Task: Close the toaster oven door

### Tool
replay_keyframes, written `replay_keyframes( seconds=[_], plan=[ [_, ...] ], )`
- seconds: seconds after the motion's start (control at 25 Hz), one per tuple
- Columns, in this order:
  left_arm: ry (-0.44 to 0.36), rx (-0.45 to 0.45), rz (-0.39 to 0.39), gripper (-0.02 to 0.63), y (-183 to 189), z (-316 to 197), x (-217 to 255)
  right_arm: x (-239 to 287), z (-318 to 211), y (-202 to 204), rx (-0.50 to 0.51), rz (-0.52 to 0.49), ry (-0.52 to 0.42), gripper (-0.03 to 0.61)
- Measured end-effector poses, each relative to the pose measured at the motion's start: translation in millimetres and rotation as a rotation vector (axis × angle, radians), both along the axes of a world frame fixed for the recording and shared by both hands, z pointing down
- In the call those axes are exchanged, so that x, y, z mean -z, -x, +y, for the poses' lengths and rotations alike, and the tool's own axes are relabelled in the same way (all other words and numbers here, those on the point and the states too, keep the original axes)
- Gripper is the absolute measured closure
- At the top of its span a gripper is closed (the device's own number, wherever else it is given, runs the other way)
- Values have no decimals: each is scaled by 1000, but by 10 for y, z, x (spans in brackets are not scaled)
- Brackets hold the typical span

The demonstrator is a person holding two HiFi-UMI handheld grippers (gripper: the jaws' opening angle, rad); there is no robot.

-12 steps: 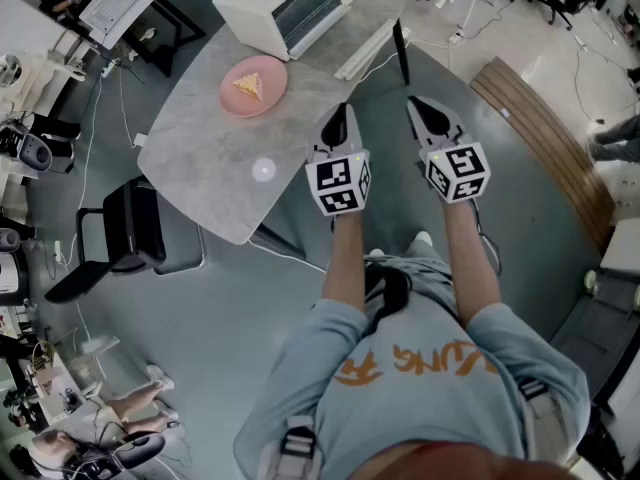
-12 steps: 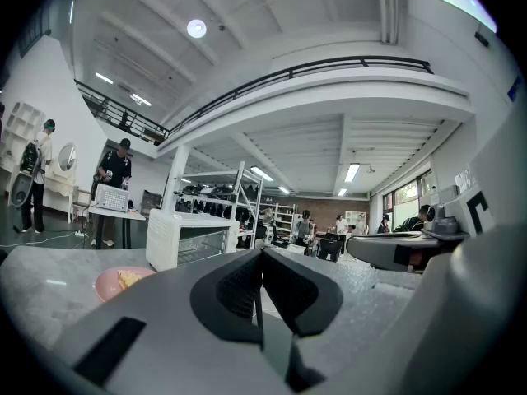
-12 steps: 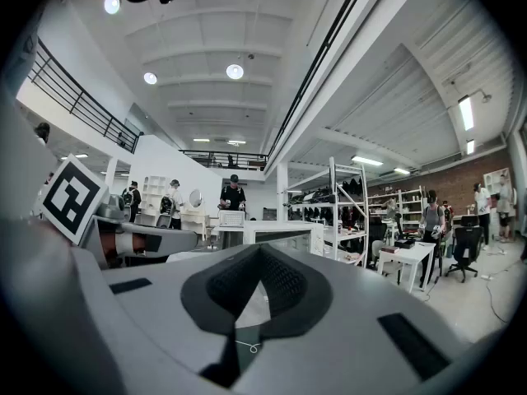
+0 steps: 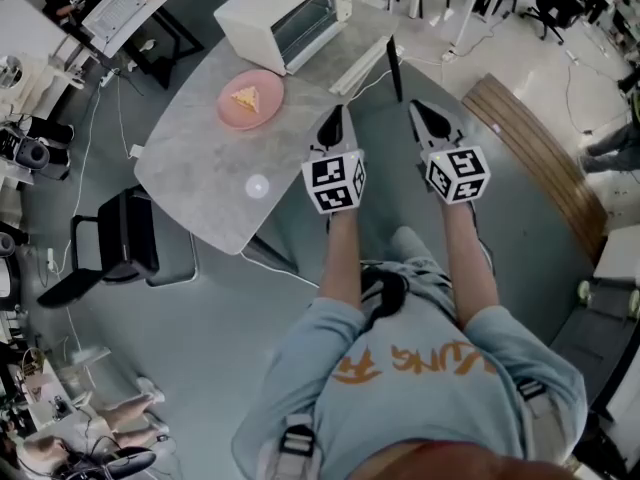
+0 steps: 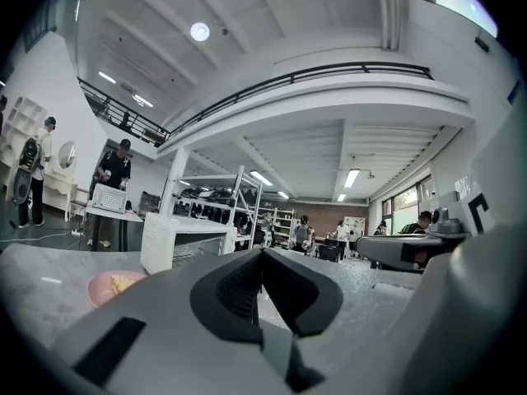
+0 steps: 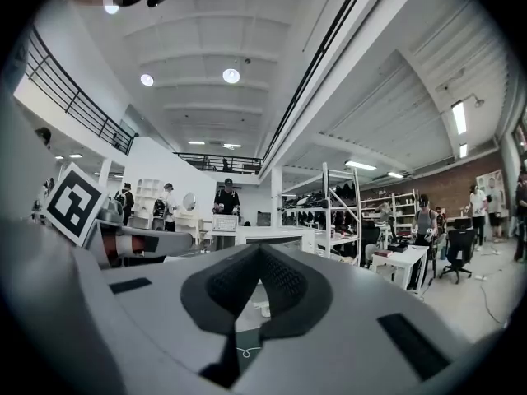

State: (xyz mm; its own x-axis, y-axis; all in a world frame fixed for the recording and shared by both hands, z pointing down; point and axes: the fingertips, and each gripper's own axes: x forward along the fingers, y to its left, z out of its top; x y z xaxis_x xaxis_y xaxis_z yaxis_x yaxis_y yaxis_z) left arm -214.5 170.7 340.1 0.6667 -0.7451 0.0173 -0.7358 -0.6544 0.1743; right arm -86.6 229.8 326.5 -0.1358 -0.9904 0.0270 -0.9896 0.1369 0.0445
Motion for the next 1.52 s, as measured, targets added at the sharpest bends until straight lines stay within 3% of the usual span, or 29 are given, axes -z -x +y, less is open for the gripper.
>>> replay_keyframes(
  seconds=[0.24,0.52,0.84,1.12,1.28,1.52],
  plan=[
    [-55,-15,14,612,-152,-161,266,296,-124,-282,-19,-3,-60,580],
    [-129,27,41,612,-287,-635,569,579,-533,-598,2,10,-143,580],
    [-145,91,14,612,-696,-1406,573,647,-1436,-1187,35,-26,-172,580],
    [-49,182,8,612,-1220,-2246,93,234,-2220,-1885,70,-44,-84,580],
    [13,199,-39,612,-1637,-2673,-209,-22,-2747,-2370,72,-93,-27,580],
    [106,239,-104,612,-2176,-3310,-537,-406,-3614,-2787,165,-137,83,580]
  ],
)
